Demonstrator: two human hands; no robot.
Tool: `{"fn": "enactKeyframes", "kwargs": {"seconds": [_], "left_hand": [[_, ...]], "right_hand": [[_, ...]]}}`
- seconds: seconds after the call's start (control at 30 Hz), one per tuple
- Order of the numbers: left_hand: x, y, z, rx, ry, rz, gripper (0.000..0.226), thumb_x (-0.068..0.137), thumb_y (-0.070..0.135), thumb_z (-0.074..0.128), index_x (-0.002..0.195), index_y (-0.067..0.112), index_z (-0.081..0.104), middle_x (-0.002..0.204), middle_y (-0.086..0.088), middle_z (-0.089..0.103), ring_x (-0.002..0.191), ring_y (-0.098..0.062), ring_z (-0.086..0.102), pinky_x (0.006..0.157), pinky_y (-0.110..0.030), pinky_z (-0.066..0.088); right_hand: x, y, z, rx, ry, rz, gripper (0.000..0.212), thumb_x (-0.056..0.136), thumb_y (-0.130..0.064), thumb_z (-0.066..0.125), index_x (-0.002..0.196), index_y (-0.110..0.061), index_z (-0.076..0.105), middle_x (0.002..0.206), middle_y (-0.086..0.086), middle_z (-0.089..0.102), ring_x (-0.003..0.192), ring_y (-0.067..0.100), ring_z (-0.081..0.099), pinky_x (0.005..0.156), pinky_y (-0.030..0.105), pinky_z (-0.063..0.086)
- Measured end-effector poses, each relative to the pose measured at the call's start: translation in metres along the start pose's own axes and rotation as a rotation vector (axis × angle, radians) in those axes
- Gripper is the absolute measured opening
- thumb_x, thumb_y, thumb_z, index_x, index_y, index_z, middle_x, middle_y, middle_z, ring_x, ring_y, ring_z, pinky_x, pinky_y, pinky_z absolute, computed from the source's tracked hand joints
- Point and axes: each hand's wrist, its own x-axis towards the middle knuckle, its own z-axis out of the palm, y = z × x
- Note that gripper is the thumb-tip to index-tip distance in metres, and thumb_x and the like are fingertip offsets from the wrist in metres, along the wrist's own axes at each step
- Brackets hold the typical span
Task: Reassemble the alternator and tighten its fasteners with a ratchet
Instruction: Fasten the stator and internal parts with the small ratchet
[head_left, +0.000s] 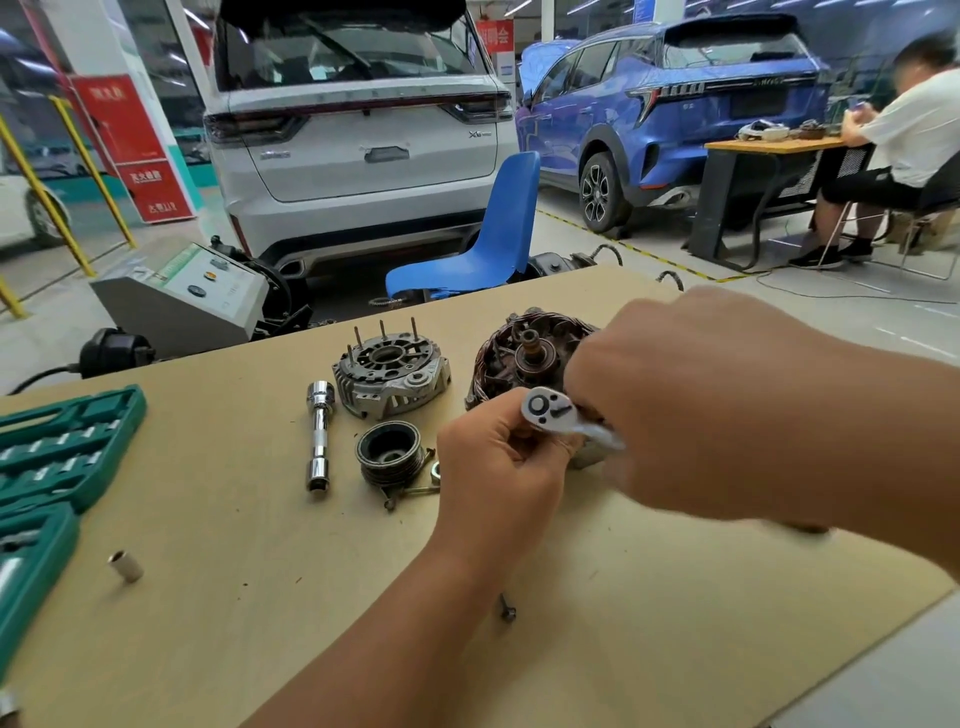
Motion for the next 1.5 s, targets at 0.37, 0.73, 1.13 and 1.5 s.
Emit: {"fn": "enactKeyframes", "kwargs": {"seconds": [0.37,0.73,1.13,1.5], "left_hand": [[0.002,-0.002,-0.002,-0.05,-0.017,-0.078,0.016,0.082,0.009,0.076,0.087,0.023,0.079,0.08,0.009,0.076,0.074,-0.014,0.071,0.068,-0.035,0.059],[0.002,0.0,-0.001,0.016,0.025,-0.089,0.017,0.082,0.008,0.083,0.09,0.023,0.08,0.083,0.014,0.076,0.078,-0.01,0.072,0.073,-0.036,0.061],[-0.001,0.004,0.0,0.085,0.041,-0.053,0.031,0.084,0.004,0.078,0.071,0.031,0.069,0.067,0.022,0.067,0.064,0.003,0.061,0.061,-0.017,0.049],[-0.003,0.003,0.004,0.077,0.055,-0.043,0.035,0.083,0.004,0.069,0.069,0.036,0.064,0.063,0.022,0.061,0.059,0.002,0.053,0.057,-0.016,0.042]], "right_hand": [[0.004,0.006,-0.001,-0.008,0.033,0.062,0.019,0.081,-0.03,0.059,0.071,-0.024,0.044,0.071,-0.006,0.045,0.058,0.014,0.042,0.057,0.028,0.031],[0.005,0.017,-0.006,-0.07,0.196,0.1,0.003,0.079,-0.027,0.058,0.081,-0.026,0.058,0.071,-0.007,0.051,0.067,0.019,0.054,0.065,0.031,0.037],[0.008,0.006,0.003,-0.008,0.065,0.062,0.01,0.085,-0.027,0.056,0.079,-0.022,0.051,0.07,-0.007,0.043,0.056,0.012,0.039,0.06,0.028,0.035],[0.001,-0.004,0.001,0.054,-0.063,0.04,0.026,0.085,-0.032,0.058,0.068,-0.023,0.04,0.07,-0.007,0.042,0.05,0.01,0.039,0.045,0.025,0.023]]}}
